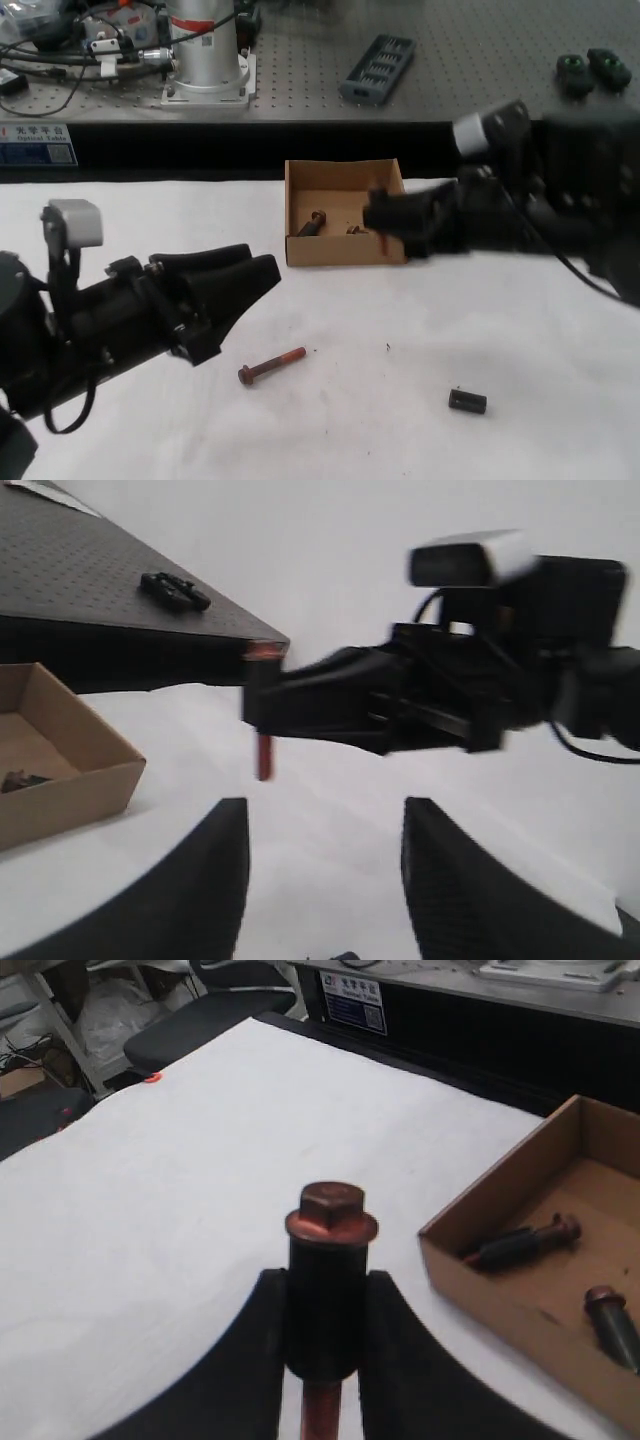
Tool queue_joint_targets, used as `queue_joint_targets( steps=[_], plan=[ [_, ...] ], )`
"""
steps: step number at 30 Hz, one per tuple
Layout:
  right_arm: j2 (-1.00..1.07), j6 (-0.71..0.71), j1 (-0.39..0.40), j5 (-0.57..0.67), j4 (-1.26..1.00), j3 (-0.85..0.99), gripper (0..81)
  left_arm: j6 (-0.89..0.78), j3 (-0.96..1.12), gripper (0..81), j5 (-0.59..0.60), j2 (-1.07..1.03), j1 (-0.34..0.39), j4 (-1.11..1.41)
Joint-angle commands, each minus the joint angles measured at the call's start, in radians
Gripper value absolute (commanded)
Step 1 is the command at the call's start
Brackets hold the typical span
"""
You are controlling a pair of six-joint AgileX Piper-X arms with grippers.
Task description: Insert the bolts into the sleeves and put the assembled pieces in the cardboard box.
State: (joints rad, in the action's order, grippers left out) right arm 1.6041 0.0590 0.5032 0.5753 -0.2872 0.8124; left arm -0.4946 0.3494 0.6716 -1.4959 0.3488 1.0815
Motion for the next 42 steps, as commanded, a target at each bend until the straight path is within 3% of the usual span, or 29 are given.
queue_joint_targets(
  steps=[1,11,21,23,27,32,35,42],
  plan=[
    [0.215,0.063,-0.052,0.079,0.033,0.254,4.3,0.009,-0.020,34.8,0.015,0.053,0.000,0.012],
    [0.505,0.052,-0.075,0.083,0.319,0.728,4.3,0.006,-0.062,34.8,0.060,0.134,0.000,0.012],
    [0.642,0.052,-0.088,-0.097,0.599,0.937,5.2,-0.025,-0.062,34.8,0.075,0.134,0.000,0.015],
    [0.642,0.052,-0.092,-0.103,0.613,0.937,10.1,-0.025,-0.062,34.8,0.075,0.134,0.000,0.015],
    [0.642,0.052,-0.094,-0.118,0.656,0.937,32.1,-0.025,-0.062,34.8,0.075,0.134,0.000,0.013],
    [0.636,0.045,-0.094,-0.118,0.720,0.937,34.6,0.023,-0.062,34.8,0.075,0.134,0.000,0.010],
    [0.616,-0.030,-0.094,-0.116,0.781,0.937,34.6,0.049,-0.060,34.8,0.072,0.134,0.000,-0.018],
    [0.530,-0.388,-0.062,-0.215,1.096,0.935,31.9,0.169,-0.054,34.8,-0.046,0.134,0.000,-0.176]
  ],
)
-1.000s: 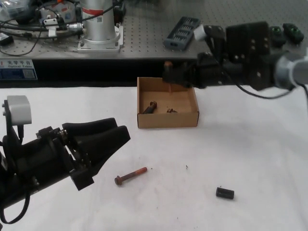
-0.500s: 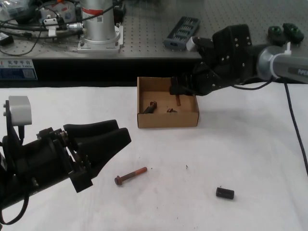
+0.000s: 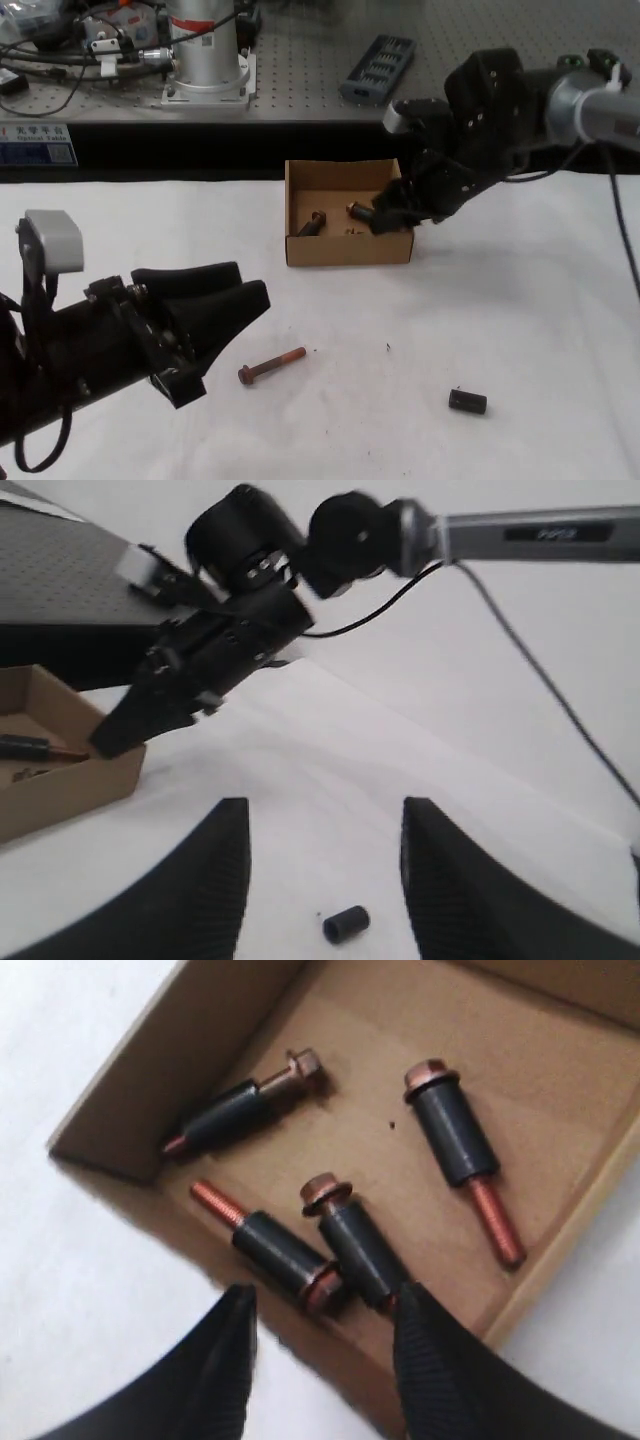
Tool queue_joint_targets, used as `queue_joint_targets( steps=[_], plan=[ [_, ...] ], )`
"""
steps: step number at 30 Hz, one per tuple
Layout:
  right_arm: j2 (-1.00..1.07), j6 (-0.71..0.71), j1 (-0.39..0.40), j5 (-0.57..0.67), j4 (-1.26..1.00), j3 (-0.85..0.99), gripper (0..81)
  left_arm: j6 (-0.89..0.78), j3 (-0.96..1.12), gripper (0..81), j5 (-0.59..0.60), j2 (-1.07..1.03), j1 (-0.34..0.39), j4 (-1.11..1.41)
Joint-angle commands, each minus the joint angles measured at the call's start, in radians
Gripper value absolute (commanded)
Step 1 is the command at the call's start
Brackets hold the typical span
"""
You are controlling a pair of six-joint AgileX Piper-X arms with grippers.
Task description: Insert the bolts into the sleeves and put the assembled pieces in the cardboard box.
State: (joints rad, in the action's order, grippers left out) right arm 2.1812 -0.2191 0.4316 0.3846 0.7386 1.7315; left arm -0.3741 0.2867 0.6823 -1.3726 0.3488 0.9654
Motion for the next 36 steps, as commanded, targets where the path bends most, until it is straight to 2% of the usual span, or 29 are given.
queue_joint_targets(
  steps=[1,3,7,12,17,23,28,32,36],
  plan=[
    [-0.051,-0.140,0.017,-0.022,0.091,0.016,30.4,0.048,0.013,34.8,-0.070,0.010,0.000,-0.088],
    [-0.057,-0.189,0.033,0.009,0.110,0.016,28.2,0.034,0.020,34.8,-0.102,0.010,0.000,-0.123],
    [-0.063,-0.307,0.092,0.033,0.151,0.016,27.7,-0.066,0.027,34.8,-0.247,0.018,-0.013,-0.072],
    [-0.063,-0.407,0.183,0.029,0.171,0.016,27.7,-0.141,0.026,34.8,-0.381,0.084,-0.084,-0.054],
    [-0.063,-0.449,0.283,0.023,0.122,0.016,27.7,-0.178,0.026,34.8,-0.386,0.193,-0.188,-0.264],
    [-0.063,-0.557,0.377,-0.040,0.150,0.016,27.7,-0.232,0.025,34.8,-0.409,0.307,-0.211,-0.344],
    [-0.063,-0.636,0.398,-0.046,0.156,0.016,27.5,-0.252,0.025,34.8,-0.409,0.365,-0.211,-0.346],
    [-0.063,-0.723,0.398,-0.131,0.166,0.016,27.5,-0.252,0.025,34.8,-0.404,0.408,-0.211,-0.407],
    [-0.063,-0.765,0.398,-0.151,0.188,0.016,27.5,-0.216,0.025,34.8,-0.378,0.447,-0.211,-0.481]
  ],
)
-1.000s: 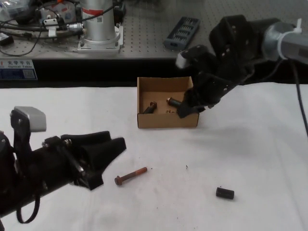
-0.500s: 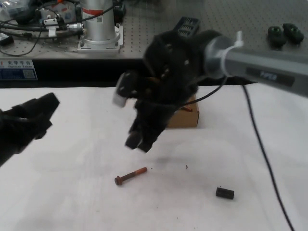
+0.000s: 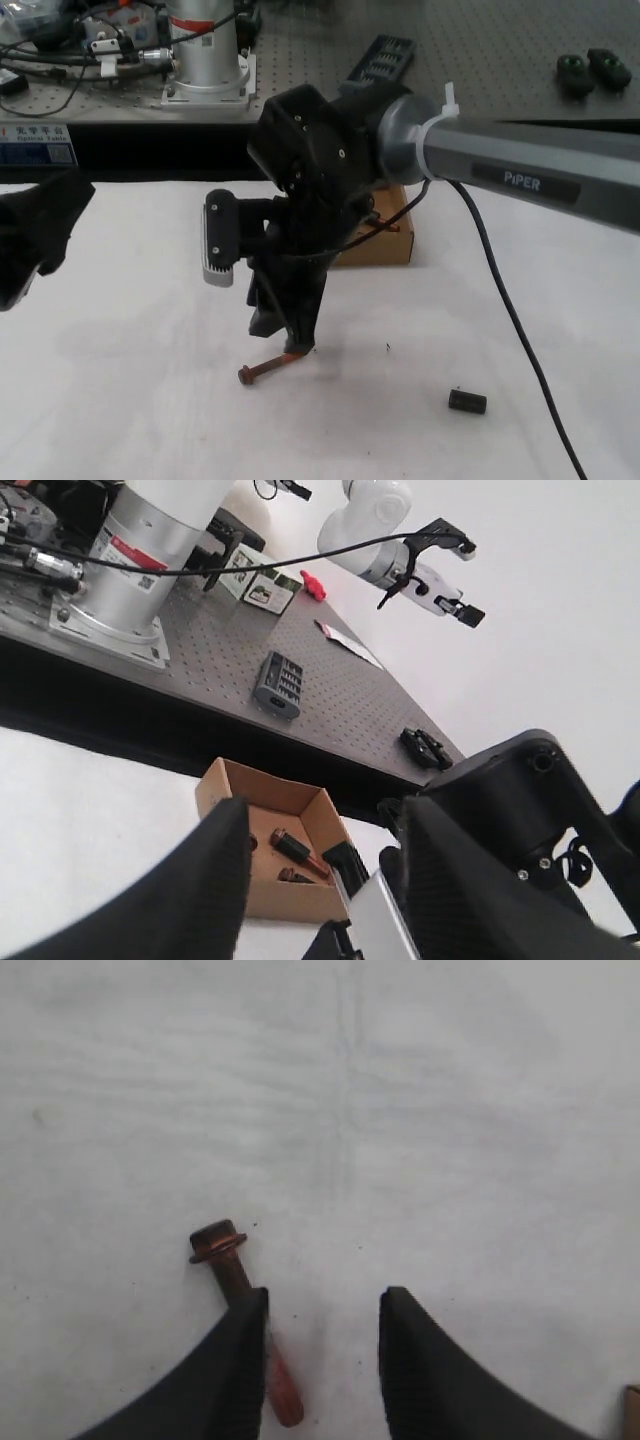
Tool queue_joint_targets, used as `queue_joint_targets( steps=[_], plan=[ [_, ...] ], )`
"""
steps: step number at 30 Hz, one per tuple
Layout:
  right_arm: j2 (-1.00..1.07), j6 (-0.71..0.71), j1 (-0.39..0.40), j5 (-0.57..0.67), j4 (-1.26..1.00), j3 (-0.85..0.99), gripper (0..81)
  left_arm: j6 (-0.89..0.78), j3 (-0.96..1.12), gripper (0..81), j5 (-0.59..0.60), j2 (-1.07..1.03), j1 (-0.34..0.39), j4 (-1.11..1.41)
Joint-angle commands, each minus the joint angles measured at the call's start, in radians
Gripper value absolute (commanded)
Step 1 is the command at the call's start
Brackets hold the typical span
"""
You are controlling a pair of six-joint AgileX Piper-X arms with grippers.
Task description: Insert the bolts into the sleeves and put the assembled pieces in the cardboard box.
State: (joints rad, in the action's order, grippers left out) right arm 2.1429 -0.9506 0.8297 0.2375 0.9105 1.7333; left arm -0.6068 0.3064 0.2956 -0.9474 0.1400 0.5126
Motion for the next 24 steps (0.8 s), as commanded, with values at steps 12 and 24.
queue_joint_targets(
  steps=[12,24],
  plan=[
    [0.043,-0.006,0.011,-0.017,0.061,0.006,27.4,0.006,0.005,34.8,-0.046,0.147,-0.002,-0.170],
    [0.043,0.009,0.011,-0.032,0.001,-0.083,27.4,0.068,0.005,34.8,-0.088,0.275,-0.002,-0.329]
  ],
)
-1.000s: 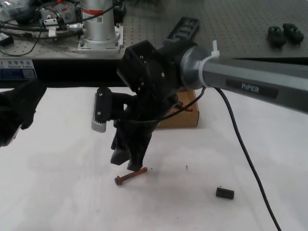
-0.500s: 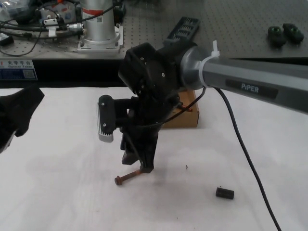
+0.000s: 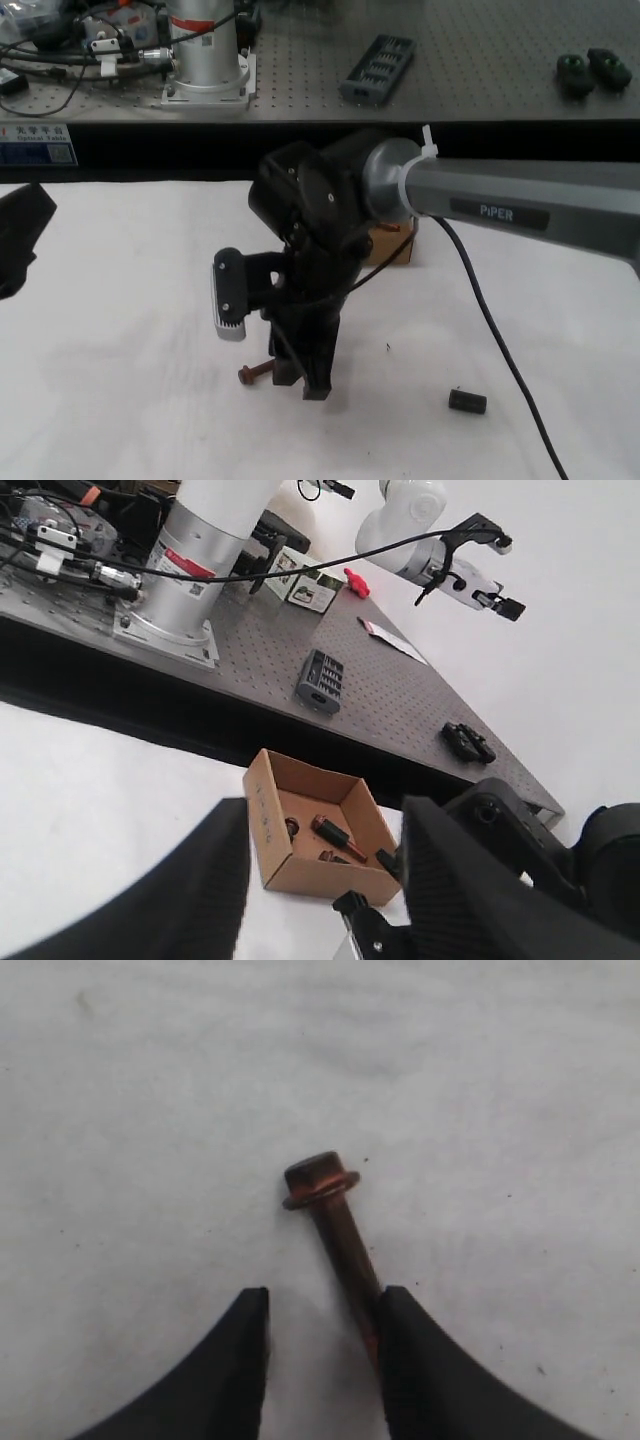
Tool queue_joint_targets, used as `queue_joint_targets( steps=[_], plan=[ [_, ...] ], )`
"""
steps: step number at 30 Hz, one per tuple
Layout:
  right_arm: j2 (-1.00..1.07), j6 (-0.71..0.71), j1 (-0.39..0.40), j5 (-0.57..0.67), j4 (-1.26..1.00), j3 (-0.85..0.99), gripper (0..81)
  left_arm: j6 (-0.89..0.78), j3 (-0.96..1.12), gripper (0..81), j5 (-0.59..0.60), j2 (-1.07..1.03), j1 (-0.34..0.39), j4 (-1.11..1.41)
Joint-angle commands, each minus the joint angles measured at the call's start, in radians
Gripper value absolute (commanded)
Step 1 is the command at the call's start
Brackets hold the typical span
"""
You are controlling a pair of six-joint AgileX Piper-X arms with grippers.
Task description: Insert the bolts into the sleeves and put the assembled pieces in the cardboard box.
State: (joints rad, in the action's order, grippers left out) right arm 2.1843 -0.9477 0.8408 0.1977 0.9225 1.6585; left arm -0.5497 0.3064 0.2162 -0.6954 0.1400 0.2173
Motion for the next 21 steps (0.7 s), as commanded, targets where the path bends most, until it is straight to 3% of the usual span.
queue_joint_targets(
  steps=[1,16,21],
  plan=[
    [0.002,0.013,0.004,0.013,-0.023,-0.016,27.4,0.011,0.005,34.8,-0.009,0.031,-0.002,-0.045],
    [0.008,-0.011,0.038,0.013,-0.027,-0.017,27.4,0.059,0.005,34.8,-0.003,0.118,-0.002,-0.089],
    [0.008,-0.011,0.040,0.013,-0.005,-0.017,18.6,0.059,0.005,34.8,-0.003,0.151,-0.002,-0.089]
  ],
)
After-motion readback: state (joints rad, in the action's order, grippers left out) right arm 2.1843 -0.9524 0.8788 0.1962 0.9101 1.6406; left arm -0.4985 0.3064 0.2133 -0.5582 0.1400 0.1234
